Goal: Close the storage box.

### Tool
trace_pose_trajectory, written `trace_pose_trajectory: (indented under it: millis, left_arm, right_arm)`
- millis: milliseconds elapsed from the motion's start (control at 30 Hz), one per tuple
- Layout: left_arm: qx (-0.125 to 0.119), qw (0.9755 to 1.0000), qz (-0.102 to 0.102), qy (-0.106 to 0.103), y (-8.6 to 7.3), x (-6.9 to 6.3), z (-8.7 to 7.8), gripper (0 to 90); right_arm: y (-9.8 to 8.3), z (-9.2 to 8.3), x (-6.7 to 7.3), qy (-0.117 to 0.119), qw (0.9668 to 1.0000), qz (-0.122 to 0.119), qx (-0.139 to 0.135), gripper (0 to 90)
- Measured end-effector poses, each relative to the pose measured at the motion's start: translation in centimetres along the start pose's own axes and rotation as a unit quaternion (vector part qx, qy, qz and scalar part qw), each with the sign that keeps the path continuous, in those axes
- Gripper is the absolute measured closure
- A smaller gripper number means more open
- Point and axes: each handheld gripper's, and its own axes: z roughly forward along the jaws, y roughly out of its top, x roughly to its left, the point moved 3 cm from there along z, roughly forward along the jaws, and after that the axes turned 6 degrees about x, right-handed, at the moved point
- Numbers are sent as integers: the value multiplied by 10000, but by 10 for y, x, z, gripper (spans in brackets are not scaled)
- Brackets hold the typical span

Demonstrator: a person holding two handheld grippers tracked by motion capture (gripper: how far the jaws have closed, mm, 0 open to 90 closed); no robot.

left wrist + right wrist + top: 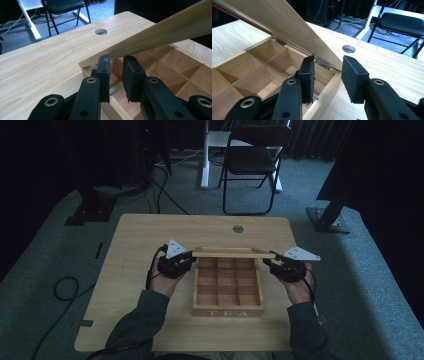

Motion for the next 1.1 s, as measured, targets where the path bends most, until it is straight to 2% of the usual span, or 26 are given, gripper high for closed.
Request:
trace_pose_trajectory:
  millis: [867,1100]
  left_arm:
    - [61,9999,38,-114,-15,-5,-1,765]
    - [90,9999,83,-108,-17,-7,-2,765]
  right_arm:
    - [-15,-7,4,57,9999,39,101,627]
    - [-18,-8,5,133,9998,102,100,624]
